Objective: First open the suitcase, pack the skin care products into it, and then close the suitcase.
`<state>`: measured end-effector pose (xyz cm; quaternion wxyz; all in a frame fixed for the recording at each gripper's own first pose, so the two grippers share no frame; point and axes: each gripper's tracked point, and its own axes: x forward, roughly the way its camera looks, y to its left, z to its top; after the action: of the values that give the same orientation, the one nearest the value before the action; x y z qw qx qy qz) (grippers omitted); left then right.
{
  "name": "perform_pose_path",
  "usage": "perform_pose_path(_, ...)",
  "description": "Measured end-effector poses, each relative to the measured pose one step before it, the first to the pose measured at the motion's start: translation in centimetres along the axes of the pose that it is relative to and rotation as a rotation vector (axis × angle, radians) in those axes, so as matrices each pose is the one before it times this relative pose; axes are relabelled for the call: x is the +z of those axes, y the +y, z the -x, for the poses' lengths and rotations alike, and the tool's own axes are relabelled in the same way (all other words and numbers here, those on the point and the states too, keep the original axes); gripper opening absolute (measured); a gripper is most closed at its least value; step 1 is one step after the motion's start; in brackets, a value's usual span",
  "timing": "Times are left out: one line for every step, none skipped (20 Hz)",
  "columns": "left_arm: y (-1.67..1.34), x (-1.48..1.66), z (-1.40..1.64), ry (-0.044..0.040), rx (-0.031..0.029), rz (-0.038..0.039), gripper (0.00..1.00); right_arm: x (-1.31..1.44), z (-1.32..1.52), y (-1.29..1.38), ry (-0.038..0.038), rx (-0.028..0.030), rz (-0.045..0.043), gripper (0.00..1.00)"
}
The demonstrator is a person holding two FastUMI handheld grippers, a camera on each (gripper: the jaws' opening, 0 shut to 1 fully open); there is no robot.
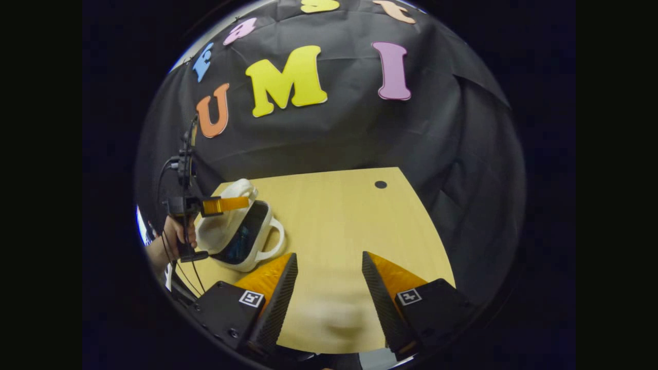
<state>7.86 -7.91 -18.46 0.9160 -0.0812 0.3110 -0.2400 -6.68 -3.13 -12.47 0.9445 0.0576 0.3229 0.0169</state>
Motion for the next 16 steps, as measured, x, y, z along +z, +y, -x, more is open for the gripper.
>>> perform_pose_path(-0.217,-0.782,-0.733,0.02449,0.00305,-0.00083,0.08,-0.03,0.038,-0.408,0.00505,-0.00556,-0.00007,0.76)
perform_pose_path(-0.17,-0.782,-0.566,0.02369,0.00373,0.00017,0.09,0.129,-0.036,-0.302,0.00391,-0.00474,0.00038,0.76)
perform_pose_path(-0.02,-0.794,-0.666,0.02182,0.00905,-0.00038,0.09,0.129,0.032,-0.208,-0.00008,-0.00246,-0.00097,0.75)
perform_pose_path(-0.084,-0.772,-0.501,0.0193,0.00777,-0.0011,0.09,0.207,-0.122,-0.178,0.00023,-0.00174,0.002,0.76)
perform_pose_path(-0.199,-0.701,-0.589,0.01269,0.00711,-0.00373,0.09,-0.043,0.055,-0.294,-0.00049,-0.0019,0.00217,0.76)
perform_pose_path(0.011,-0.361,-0.254,0.00722,0.01187,-0.00676,0.1,0.016,0.003,-0.174,0.00044,-0.00023,0.00065,0.76)
perform_pose_path(0.127,-0.162,-0.403,0.00286,0.01021,-0.00505,0.1,-0.008,-0.044,-0.149,0.00264,0.0019,-0.00371,0.76)
perform_pose_path(0.016,-0.273,-0.434,0.00513,0.00759,0.00353,0.1,-0.035,-0.043,-0.159,0.003,0.00146,-0.00325,0.74)
perform_pose_path(-0.172,-0.406,-0.382,0.01431,0.00677,0.00784,0.1,0.011,-0.057,-0.159,0.00192,0.00141,-0.00521,0.74)
perform_pose_path(0.071,-0.158,-0.162,0.00843,0.01875,-0.00212,0.12,0.048,-0.052,-0.115,-0.0012,0.00413,-0.00806,0.76)
perform_pose_path(-0.029,0.024,-0.258,-0.00305,0.01517,-0.01424,0.12,0.029,-0.215,0.054,0.00083,0.00305,-0.00643,0.75)
perform_pose_path(0.02,-0.086,-0.133,-0.00305,0.01238,-0.00461,0.14,-0.063,-0.069,-0.129,0.00117,0.00216,-0.00449,0.76)
perform_pose_path(-0.212,0.002,-0.328,-0.0021,0.0056,0.00954,0.16,-0.091,0.083,-0.133,-0.00039,0.00365,-0.00305,0.76)
perform_pose_path(-0.177,0.07,-0.173,0.00126,0.0008,0.01689,0.19,-0.012,0.097,-0.121,-0.00112,0.00193,-0.00065,0.76)
perform_pose_path(-0.126,0.068,-0.136,0.00563,0.00395,0.01345,0.2,0.107,-0.066,-0.285,-0.00429,-0.00088,0.00112,0.75)
perform_pose_path(-0.304,-0.005,-0.028,0.00099,0.00036,0.00737,0.27,0.032,0.013,-0.337,-0.0053,-0.0035,0.00143,0.74)
